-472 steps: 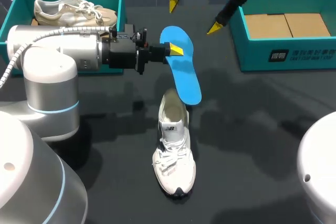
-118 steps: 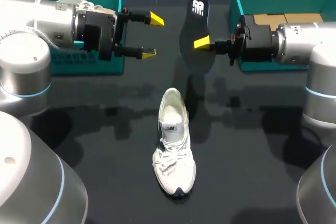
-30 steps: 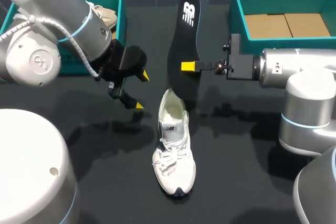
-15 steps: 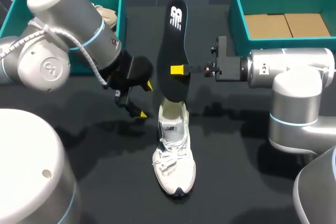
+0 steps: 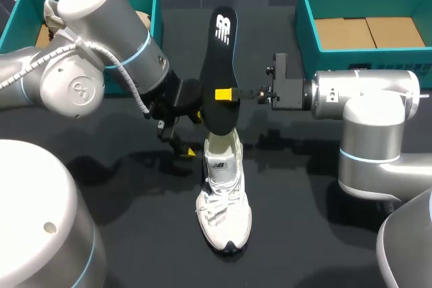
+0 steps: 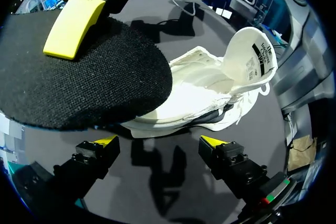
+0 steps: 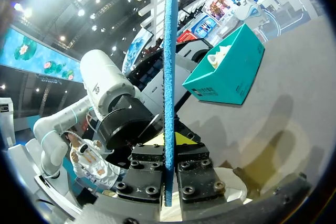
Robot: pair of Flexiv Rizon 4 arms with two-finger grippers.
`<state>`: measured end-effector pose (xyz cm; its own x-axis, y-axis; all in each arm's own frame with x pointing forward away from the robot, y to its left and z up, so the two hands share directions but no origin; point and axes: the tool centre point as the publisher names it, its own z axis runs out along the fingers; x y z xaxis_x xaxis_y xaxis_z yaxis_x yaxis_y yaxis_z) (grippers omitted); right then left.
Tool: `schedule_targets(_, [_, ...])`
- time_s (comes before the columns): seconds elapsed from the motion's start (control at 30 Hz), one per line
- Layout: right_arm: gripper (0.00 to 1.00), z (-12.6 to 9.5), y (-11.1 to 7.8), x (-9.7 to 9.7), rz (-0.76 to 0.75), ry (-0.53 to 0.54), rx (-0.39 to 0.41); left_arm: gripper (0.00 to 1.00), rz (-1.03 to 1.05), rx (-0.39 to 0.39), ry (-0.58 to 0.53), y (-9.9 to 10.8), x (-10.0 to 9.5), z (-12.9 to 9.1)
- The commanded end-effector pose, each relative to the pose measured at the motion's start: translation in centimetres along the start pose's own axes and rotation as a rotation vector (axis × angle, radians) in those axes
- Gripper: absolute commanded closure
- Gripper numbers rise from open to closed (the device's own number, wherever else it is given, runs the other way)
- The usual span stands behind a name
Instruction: Take the shoe out of the shoebox, open the shoe tongue, remove and reinsert the insole, then place the shoe into the shoebox
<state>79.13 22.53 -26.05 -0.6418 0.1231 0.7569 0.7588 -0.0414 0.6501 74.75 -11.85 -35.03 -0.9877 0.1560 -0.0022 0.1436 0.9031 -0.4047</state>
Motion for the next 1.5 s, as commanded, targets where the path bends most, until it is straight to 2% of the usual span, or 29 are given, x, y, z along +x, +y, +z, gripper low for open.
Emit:
schedule_targets(0.03, [1.00, 0.4, -0.3, 0.0, 0.003, -0.010, -0.007, 0.00, 0.015, 0.003, 0.012, -0.1, -0.1, 0.4])
schedule_targets(0.5, [1.00, 0.4, -1.4, -0.1, 0.026, -0.013, -0.042, 0.00, 0.012, -0.003, 0.026, -0.2, 0.4, 0.9])
schedule_targets(1.0, [1.00, 0.3, -1.1, -0.2, 0.008, -0.010, -0.034, 0.00, 0.008, 0.001, 0.029, -0.1, 0.4, 0.9])
schedule_targets(1.17, [1.00, -0.3, -0.3, -0.8, -0.027, 0.064, -0.029, 0.00, 0.008, 0.001, 0.029, -0.1, 0.4, 0.9])
schedule_targets(1.5, [1.00, -0.4, -1.1, -1.8, -0.017, 0.153, -0.026, 0.00, 0.008, 0.001, 0.029, -0.1, 0.4, 0.9])
